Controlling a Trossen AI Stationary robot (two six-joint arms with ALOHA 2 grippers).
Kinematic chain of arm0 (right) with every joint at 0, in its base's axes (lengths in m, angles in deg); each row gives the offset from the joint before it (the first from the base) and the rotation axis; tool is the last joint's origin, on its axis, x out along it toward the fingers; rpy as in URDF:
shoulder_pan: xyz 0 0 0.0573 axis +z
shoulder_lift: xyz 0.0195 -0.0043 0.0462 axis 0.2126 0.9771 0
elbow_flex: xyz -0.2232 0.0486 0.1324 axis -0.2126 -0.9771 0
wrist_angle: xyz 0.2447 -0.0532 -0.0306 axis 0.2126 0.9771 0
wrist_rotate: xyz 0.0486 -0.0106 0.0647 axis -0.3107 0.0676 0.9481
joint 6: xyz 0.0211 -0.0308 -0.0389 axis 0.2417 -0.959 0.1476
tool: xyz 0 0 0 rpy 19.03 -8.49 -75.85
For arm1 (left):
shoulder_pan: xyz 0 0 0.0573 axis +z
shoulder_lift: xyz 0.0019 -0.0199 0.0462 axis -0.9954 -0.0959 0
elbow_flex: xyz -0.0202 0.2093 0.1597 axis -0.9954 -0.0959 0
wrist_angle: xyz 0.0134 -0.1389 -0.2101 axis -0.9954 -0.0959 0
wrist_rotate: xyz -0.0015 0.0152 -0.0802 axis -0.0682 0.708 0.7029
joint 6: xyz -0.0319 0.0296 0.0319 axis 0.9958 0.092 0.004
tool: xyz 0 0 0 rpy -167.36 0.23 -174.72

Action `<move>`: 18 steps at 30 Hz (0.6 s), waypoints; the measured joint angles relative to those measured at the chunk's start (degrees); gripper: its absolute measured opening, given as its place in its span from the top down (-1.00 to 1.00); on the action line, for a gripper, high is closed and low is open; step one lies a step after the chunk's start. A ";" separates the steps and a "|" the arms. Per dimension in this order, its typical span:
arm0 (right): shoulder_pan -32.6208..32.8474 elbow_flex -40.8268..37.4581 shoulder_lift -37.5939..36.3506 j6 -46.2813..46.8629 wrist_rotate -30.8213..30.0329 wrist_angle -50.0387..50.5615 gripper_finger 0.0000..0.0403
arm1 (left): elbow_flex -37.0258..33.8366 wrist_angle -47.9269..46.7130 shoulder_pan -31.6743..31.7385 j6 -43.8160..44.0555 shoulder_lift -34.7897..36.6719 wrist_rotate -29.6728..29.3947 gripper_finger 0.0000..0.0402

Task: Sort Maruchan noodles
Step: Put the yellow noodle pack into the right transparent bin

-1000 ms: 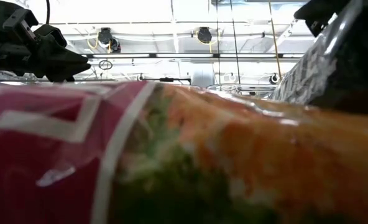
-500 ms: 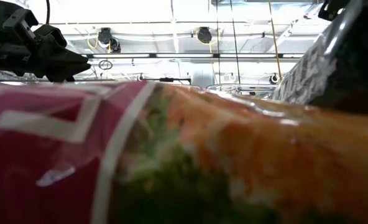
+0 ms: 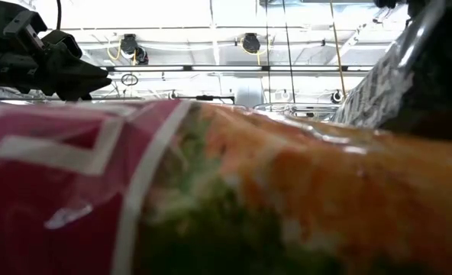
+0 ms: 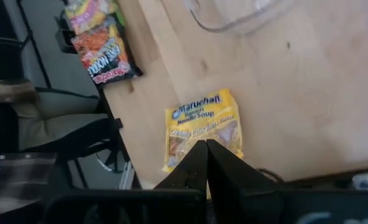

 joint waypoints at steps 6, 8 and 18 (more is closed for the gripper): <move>0.00 -4.28 0.32 1.91 1.47 0.21 0.99 | 0.01 0.00 0.00 -0.01 -0.01 0.01 0.63; 0.00 -6.27 0.33 2.16 2.78 0.28 0.96 | 0.02 0.00 0.00 0.12 0.00 0.00 0.63; 0.02 -16.60 0.33 2.59 9.31 -0.24 0.60 | 0.01 0.00 0.00 0.24 -0.01 0.01 0.63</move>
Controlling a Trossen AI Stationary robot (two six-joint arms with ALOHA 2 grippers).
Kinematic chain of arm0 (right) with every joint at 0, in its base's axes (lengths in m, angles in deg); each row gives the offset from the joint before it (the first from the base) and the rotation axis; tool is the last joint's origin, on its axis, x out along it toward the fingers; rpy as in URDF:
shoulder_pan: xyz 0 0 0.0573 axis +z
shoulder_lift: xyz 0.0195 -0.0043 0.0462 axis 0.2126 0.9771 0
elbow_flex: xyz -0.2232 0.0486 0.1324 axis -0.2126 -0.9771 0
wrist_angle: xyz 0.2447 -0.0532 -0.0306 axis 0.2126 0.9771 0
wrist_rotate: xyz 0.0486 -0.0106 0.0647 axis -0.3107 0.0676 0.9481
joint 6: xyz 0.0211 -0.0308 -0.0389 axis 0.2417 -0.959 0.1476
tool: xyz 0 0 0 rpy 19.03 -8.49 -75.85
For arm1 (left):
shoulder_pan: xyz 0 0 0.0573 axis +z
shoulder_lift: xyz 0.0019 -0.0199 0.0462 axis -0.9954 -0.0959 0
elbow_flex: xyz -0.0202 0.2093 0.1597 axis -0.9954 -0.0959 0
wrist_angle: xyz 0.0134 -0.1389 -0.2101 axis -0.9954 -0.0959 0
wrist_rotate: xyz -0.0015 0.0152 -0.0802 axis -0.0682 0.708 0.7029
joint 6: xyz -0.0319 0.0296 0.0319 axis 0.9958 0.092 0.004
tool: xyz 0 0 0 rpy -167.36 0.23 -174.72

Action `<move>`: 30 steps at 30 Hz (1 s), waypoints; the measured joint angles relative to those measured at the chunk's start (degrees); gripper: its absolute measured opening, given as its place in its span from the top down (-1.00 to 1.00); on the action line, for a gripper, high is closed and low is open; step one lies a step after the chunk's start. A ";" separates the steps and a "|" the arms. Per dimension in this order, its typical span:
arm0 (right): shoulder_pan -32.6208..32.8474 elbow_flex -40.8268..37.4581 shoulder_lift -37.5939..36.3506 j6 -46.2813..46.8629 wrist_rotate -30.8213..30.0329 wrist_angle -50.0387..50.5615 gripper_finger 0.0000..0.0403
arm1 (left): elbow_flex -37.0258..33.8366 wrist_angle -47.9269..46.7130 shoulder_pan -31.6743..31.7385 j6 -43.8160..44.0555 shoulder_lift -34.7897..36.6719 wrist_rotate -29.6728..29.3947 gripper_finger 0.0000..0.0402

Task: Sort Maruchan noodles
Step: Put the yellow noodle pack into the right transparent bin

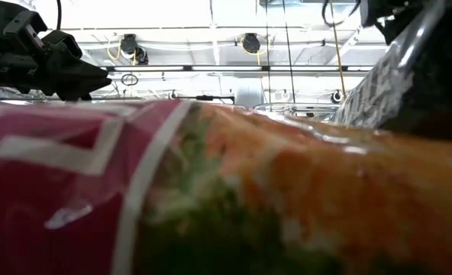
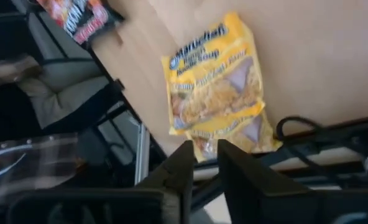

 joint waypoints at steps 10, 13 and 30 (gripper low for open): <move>0.00 -11.96 0.00 3.39 0.99 -8.28 0.38 | -0.01 0.00 0.00 -0.01 -0.01 0.01 0.63; 0.04 -14.39 0.20 3.23 0.86 -10.14 0.39 | 0.01 0.00 0.00 -0.01 -0.01 -0.01 0.63; 0.04 -14.01 5.50 6.01 -5.82 -12.41 0.40 | 0.01 0.02 -0.02 -0.01 -0.01 -0.01 0.63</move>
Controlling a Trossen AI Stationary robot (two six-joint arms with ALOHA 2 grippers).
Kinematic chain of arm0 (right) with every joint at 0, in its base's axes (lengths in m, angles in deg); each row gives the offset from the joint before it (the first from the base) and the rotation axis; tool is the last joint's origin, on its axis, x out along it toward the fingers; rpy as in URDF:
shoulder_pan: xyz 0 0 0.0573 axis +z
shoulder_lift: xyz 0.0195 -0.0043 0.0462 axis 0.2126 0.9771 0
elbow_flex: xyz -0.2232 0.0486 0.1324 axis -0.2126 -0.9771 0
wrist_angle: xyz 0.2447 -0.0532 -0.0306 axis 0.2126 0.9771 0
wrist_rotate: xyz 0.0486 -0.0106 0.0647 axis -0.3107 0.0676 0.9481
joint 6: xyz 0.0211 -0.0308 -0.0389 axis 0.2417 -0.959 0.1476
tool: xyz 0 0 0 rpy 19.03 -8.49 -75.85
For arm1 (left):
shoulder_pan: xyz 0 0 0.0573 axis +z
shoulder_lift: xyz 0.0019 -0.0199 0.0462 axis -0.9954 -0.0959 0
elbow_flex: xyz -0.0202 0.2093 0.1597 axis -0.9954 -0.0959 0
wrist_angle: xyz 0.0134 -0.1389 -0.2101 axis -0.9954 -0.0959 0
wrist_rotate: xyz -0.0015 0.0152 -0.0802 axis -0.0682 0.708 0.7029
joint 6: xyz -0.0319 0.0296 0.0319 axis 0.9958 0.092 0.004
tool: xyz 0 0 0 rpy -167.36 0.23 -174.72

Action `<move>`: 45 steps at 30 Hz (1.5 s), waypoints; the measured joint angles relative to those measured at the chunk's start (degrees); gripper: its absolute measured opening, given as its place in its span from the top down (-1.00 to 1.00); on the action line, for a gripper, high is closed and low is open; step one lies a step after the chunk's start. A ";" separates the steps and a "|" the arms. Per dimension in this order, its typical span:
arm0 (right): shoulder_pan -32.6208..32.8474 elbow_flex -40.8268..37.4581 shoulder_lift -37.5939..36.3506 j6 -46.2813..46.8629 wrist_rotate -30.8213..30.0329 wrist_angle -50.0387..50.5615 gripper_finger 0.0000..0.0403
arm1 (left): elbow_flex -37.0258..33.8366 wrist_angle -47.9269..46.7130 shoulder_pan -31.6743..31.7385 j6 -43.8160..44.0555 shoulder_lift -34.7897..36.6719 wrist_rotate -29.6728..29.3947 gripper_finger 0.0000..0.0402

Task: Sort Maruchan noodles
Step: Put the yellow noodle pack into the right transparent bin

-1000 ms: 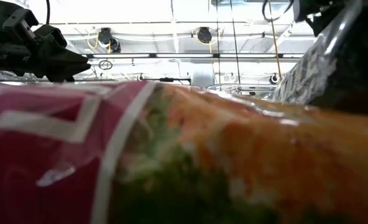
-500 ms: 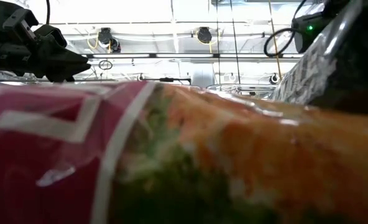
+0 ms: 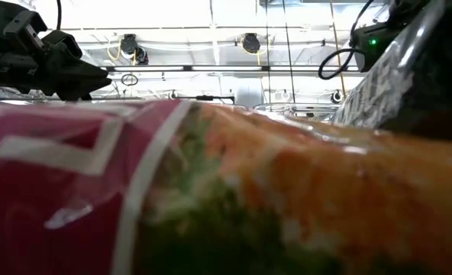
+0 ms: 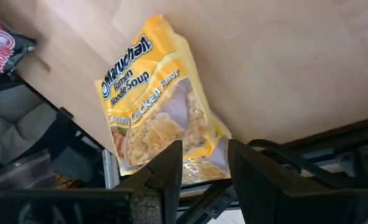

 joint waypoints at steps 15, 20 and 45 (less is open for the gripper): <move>1.62 -0.03 5.36 -0.12 0.51 1.66 0.40 | -0.01 0.00 0.02 0.00 0.01 0.00 0.63; 4.01 -1.69 7.26 -0.25 0.52 -0.07 0.40 | -0.02 0.00 0.00 0.00 0.00 0.00 0.63; 7.43 -5.38 7.87 2.93 -0.92 -8.52 0.40 | -0.02 0.00 0.01 0.00 0.00 0.02 0.63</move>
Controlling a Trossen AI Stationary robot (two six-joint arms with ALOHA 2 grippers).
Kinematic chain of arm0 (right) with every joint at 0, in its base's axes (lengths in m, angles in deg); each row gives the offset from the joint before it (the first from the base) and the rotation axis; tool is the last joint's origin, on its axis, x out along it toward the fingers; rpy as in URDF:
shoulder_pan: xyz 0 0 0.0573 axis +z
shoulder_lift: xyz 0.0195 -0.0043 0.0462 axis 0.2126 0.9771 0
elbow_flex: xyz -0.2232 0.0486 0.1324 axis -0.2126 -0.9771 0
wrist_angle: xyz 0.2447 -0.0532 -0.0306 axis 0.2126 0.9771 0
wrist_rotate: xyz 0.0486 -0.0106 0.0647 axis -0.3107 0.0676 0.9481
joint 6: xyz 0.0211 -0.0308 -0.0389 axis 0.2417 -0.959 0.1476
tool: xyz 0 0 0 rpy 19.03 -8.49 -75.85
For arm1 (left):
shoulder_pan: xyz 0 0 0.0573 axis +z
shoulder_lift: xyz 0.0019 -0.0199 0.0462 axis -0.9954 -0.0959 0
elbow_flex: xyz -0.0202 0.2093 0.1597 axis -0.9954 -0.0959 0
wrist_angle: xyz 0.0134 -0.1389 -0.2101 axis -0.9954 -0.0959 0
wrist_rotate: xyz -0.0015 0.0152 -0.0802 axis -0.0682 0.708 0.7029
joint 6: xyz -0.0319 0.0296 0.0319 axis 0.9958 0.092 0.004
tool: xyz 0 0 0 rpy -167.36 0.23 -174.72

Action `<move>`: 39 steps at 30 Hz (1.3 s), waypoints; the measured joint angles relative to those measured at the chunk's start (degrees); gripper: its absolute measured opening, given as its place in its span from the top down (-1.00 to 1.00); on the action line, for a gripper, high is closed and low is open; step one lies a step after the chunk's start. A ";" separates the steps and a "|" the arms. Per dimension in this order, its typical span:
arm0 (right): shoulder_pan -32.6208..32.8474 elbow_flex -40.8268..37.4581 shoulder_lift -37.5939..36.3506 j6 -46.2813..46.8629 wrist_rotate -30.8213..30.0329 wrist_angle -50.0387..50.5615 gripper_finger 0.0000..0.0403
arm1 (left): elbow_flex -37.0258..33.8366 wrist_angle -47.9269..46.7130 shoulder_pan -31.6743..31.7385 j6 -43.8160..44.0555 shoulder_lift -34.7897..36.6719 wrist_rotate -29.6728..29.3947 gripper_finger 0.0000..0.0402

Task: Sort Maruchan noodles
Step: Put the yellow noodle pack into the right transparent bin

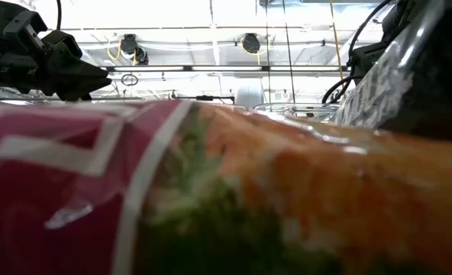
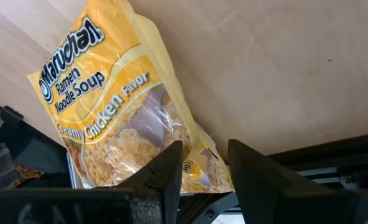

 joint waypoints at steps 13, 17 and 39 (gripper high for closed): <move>0.02 0.00 0.00 0.05 3.37 -0.32 0.40 | 0.02 0.00 0.00 0.00 0.00 -0.02 0.63; 0.02 0.00 0.00 0.04 3.37 -0.30 0.40 | 0.00 0.00 -0.01 0.00 0.00 -0.02 0.63; 0.02 -8.96 -0.02 2.45 7.97 -6.96 0.40 | -0.01 -0.02 -0.01 0.00 0.02 -0.02 0.63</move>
